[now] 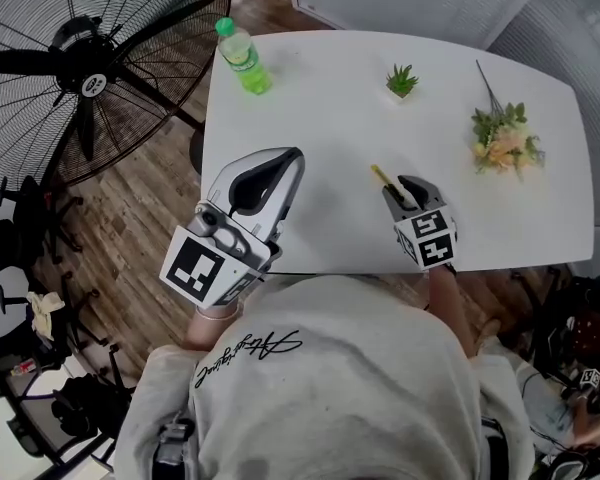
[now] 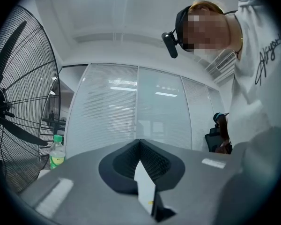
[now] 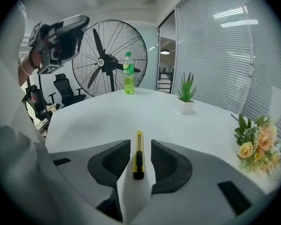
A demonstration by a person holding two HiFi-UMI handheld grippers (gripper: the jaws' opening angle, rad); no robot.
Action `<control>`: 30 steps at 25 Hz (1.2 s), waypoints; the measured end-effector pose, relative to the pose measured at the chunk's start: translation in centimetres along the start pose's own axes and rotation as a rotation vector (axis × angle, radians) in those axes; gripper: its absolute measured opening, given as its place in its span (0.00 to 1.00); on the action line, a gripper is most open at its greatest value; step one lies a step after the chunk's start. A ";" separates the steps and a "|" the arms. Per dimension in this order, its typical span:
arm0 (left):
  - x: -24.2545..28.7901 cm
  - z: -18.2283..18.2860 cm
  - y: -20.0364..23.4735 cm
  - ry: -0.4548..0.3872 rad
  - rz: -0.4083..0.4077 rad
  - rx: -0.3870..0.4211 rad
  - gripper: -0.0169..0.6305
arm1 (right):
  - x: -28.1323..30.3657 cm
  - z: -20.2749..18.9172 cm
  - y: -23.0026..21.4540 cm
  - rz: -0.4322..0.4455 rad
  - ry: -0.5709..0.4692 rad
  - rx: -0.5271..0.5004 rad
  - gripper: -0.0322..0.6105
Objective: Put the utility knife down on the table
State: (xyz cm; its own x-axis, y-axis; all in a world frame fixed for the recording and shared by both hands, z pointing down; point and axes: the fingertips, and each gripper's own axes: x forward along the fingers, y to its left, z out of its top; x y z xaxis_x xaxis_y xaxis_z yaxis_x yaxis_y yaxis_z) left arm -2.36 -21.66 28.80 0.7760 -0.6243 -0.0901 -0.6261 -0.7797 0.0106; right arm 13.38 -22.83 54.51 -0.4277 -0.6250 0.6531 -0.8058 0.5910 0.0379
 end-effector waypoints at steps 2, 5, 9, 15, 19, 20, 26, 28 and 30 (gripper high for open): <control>0.1 -0.1 0.0 0.000 -0.004 -0.002 0.02 | -0.5 0.9 -0.3 -0.007 -0.028 0.003 0.27; 0.4 -0.1 -0.1 -0.003 -0.011 -0.004 0.03 | -1.6 2.8 -0.6 -0.025 -0.091 0.003 0.27; 0.7 -0.1 -0.2 -0.002 -0.020 -0.004 0.03 | -3.1 5.2 -0.9 -0.032 -0.176 0.007 0.26; 0.9 0.2 -0.2 -0.008 -0.031 -0.002 0.02 | -5.6 8.7 -0.9 -0.039 -0.285 -0.002 0.26; 1.1 0.3 -0.2 -0.009 -0.037 0.001 0.03 | -7.3 10.9 -1.1 -0.058 -0.352 -0.015 0.25; 1.1 0.4 -0.2 -0.010 -0.038 0.001 0.03 | -7.7 11.4 -1.1 -0.062 -0.367 -0.017 0.25; 1.2 0.7 -0.1 -0.013 -0.046 0.005 0.03 | -9.7 14.0 -0.7 -0.063 -0.452 -0.021 0.24; 1.2 0.6 -0.1 -0.013 -0.048 0.005 0.03 | -10.4 14.8 -0.6 -0.061 -0.485 -0.021 0.24; 1.3 0.6 -0.1 -0.014 -0.050 0.005 0.02 | -11.0 15.5 -0.4 -0.053 -0.517 -0.023 0.24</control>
State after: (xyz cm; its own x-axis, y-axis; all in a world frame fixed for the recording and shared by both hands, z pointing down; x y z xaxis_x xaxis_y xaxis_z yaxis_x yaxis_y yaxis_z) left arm -1.37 -22.35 28.05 0.8055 -0.5834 -0.1041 -0.5866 -0.8099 0.0009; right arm 12.07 -24.12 35.59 -0.5374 -0.8213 0.1914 -0.8252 0.5589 0.0815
